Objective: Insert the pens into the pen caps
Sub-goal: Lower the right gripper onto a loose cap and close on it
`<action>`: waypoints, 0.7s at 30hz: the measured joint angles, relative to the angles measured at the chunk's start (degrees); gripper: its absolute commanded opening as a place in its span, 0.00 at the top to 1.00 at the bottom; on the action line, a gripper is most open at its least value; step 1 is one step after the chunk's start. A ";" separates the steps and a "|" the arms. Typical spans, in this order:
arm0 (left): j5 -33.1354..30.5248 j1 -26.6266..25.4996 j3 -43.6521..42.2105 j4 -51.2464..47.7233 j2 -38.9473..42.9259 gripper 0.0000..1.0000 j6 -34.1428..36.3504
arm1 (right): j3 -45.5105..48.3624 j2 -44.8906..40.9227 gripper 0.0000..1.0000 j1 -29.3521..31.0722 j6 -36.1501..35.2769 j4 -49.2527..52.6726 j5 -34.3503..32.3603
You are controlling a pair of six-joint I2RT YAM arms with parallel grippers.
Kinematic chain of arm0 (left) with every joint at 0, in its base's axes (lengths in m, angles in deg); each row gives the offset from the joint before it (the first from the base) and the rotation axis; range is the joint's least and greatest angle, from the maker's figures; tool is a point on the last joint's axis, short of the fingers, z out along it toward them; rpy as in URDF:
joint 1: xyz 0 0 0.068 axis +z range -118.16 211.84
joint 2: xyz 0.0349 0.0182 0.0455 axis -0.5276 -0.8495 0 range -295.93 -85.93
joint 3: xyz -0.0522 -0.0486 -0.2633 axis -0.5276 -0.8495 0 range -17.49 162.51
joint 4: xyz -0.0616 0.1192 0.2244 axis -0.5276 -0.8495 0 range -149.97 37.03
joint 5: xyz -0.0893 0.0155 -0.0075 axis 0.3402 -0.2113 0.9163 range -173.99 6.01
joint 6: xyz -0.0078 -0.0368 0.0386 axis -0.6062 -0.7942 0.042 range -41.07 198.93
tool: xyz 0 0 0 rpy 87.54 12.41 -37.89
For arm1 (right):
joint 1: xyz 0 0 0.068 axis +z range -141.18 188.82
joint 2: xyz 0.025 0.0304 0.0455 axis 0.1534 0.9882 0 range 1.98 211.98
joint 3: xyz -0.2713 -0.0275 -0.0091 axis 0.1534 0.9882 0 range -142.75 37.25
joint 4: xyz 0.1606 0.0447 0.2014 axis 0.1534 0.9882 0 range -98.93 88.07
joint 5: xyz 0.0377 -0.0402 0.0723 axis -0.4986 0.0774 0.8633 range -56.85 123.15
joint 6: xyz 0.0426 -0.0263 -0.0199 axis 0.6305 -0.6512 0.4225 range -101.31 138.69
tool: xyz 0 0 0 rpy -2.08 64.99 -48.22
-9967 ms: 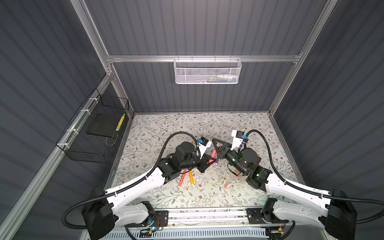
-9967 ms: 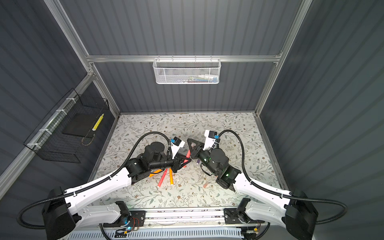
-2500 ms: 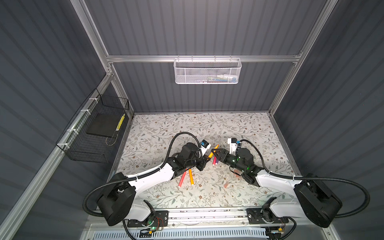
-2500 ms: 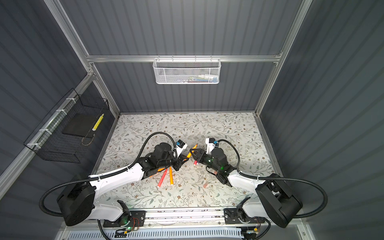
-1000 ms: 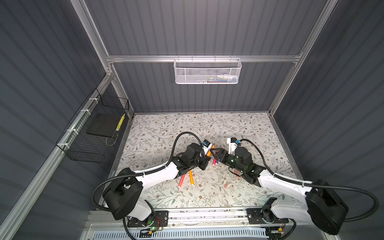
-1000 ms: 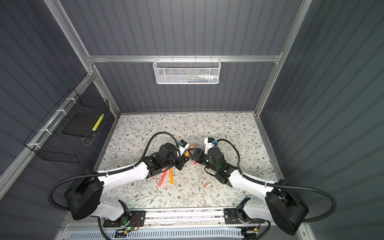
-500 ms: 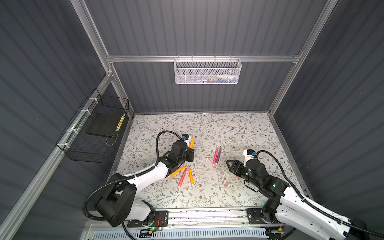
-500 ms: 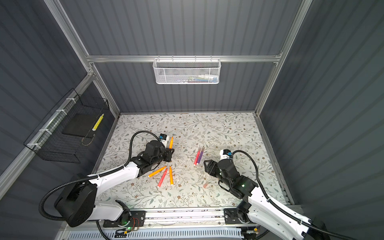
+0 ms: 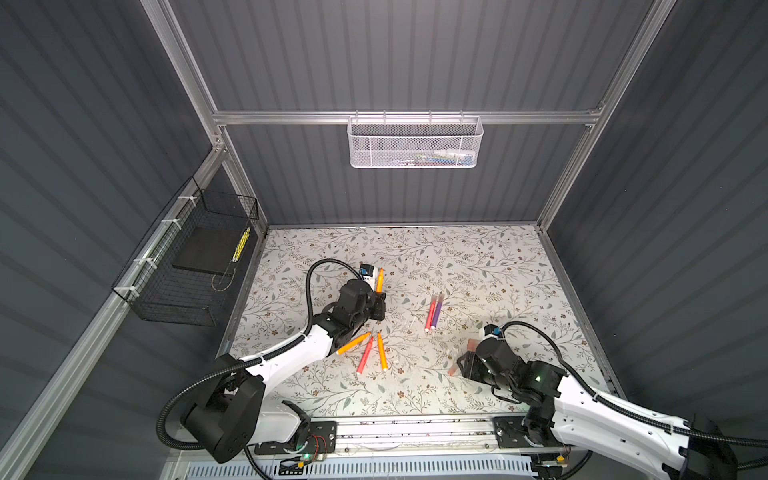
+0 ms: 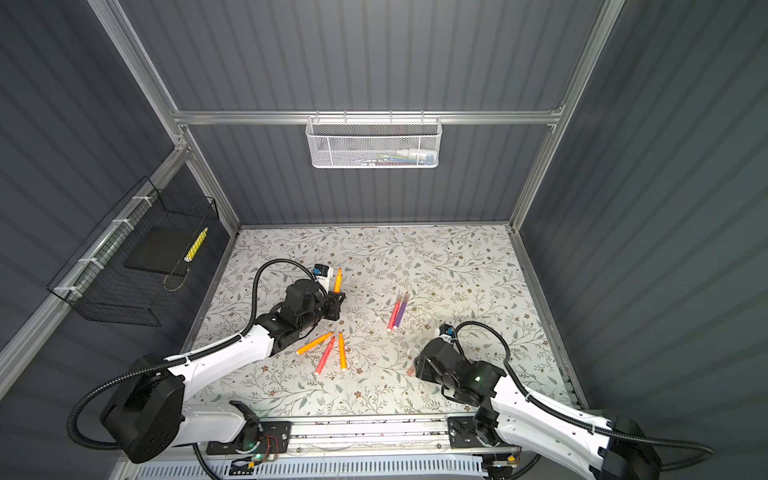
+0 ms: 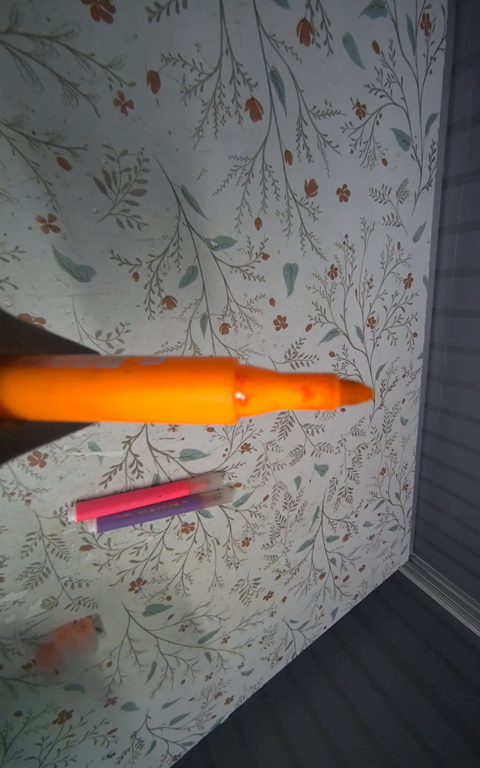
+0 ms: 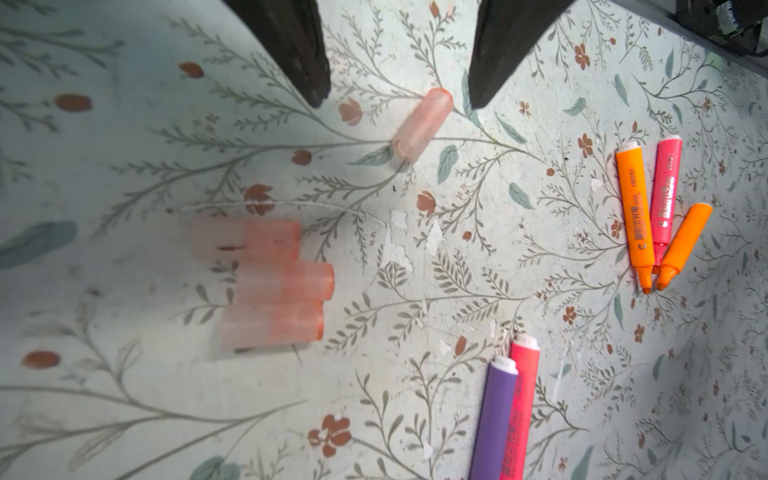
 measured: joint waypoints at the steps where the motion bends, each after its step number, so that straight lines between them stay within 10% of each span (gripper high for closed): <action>1: 0.00 0.00 0.00 0.00 0.00 1.00 0.00 | 0.00 0.44 0.43 0.35 0.07 -0.04 0.00; 21: 1.86 0.00 0.00 0.07 0.00 1.00 0.00 | -11.56 26.18 0.55 10.58 4.07 2.12 -8.07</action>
